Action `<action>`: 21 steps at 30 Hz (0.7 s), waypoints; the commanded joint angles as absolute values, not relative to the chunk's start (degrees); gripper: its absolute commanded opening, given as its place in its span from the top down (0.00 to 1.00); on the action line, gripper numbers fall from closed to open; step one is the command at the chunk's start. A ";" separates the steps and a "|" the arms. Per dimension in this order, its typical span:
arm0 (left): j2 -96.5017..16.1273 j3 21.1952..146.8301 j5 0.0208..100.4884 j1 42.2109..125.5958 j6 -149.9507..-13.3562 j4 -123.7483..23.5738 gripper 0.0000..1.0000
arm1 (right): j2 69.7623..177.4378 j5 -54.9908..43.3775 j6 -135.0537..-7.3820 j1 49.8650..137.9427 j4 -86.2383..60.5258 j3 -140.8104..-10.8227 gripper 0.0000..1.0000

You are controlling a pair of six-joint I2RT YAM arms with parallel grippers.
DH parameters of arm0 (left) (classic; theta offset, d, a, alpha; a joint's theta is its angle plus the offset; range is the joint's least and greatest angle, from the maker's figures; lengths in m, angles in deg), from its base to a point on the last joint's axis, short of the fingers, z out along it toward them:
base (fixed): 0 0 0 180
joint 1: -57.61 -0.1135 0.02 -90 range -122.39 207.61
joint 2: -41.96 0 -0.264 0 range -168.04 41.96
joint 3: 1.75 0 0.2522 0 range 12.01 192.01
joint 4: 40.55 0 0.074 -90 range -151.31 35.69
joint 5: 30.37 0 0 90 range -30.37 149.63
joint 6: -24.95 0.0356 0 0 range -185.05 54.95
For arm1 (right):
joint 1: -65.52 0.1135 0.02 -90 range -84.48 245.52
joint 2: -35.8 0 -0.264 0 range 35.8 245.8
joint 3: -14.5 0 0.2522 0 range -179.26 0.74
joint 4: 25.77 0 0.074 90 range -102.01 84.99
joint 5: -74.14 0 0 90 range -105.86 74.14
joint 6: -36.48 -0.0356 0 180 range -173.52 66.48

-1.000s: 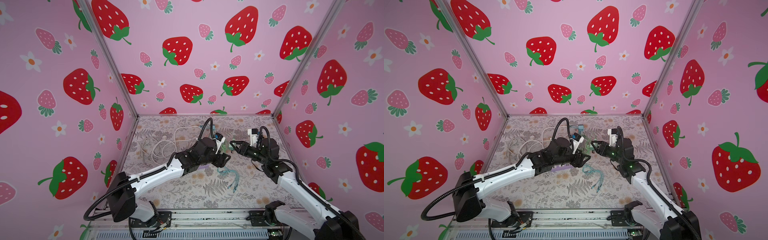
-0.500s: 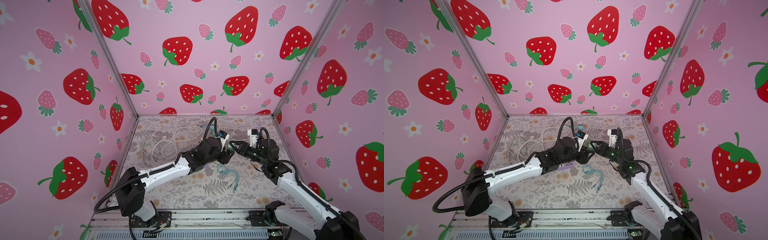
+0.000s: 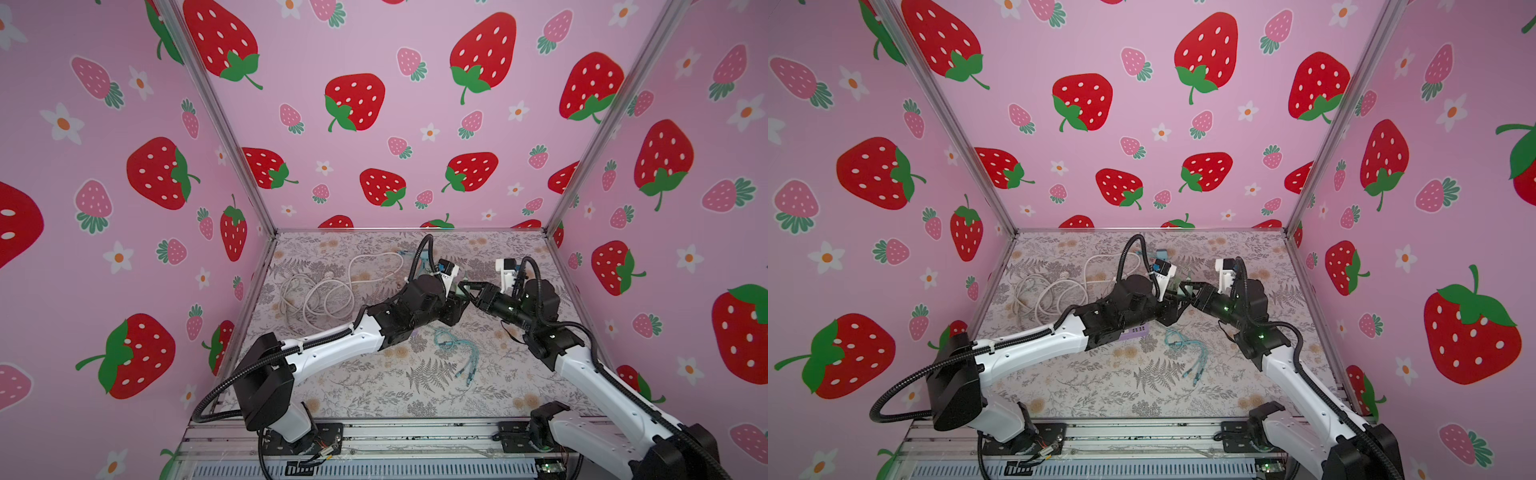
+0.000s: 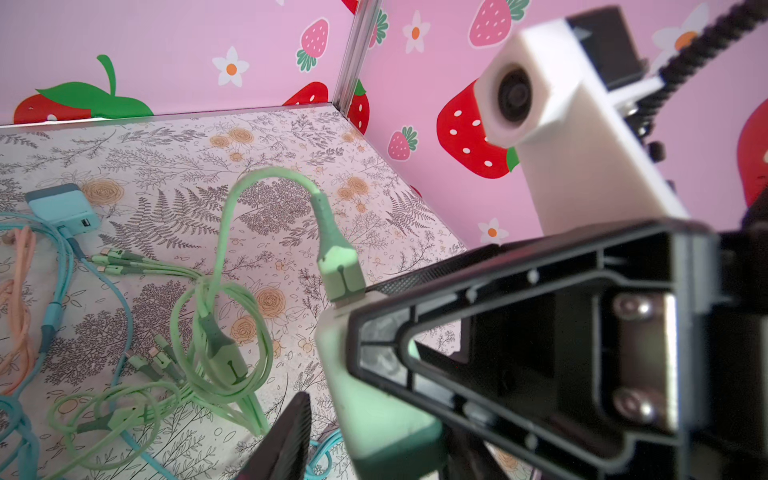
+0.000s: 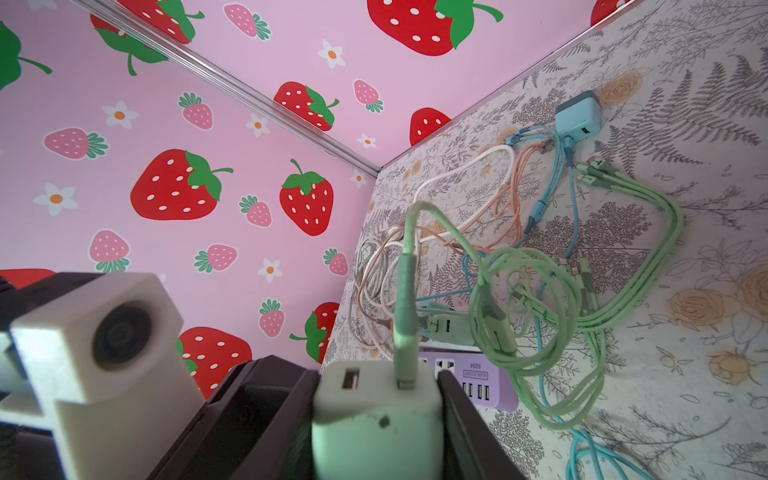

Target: Insert the plug

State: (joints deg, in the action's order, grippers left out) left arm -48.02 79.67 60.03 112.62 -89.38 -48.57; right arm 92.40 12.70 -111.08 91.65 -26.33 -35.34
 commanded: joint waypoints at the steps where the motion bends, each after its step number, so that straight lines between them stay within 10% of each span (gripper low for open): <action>1: -48.77 81.71 63.61 112.29 -91.13 -45.83 0.54 | 90.58 14.46 -113.21 91.98 -29.22 -34.40 0.70; 21: -45.87 80.57 62.82 112.32 -90.42 -48.45 0.91 | 91.61 17.97 -110.87 91.89 -28.81 -35.26 0.51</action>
State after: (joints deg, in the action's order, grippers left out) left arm -47.97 79.67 61.95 113.29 -89.56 -48.79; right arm 91.98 13.66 -112.13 91.63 -27.19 -34.44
